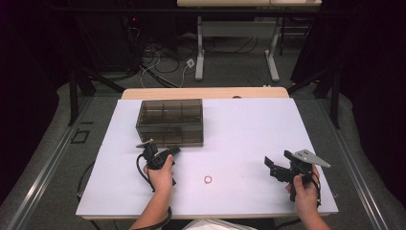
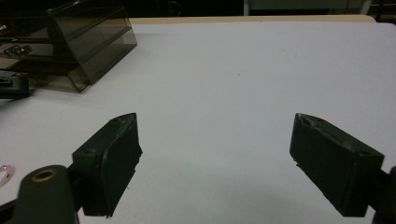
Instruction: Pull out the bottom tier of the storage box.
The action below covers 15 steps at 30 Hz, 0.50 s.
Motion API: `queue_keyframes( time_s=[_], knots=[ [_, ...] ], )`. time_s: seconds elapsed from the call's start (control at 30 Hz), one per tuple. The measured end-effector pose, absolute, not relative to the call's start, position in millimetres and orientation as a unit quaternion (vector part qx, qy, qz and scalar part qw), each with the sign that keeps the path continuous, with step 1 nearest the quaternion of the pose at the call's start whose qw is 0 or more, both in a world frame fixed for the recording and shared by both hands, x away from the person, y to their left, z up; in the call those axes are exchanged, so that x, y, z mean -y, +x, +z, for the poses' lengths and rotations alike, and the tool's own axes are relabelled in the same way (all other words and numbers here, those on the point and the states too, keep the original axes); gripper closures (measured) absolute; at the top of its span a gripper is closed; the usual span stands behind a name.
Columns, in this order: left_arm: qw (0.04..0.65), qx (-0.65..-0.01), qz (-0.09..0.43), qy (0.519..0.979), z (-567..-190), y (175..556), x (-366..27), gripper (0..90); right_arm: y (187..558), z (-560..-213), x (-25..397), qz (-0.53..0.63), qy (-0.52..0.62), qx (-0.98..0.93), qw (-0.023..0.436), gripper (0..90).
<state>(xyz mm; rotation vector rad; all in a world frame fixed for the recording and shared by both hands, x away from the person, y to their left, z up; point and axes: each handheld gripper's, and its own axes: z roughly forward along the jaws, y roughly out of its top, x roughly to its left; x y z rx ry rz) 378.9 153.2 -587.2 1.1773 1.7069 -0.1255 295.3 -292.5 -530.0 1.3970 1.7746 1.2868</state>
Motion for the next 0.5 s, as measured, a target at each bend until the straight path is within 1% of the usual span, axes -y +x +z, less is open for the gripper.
queue_keyframes(
  time_s=[0.5],
  knots=[
    [0.507,-0.707,-0.055,0.49,-587.2,375.3,-153.5,82.3,295.1,-529.9,292.0,0.477,0.519,-0.657,0.267,15.5]
  ],
)
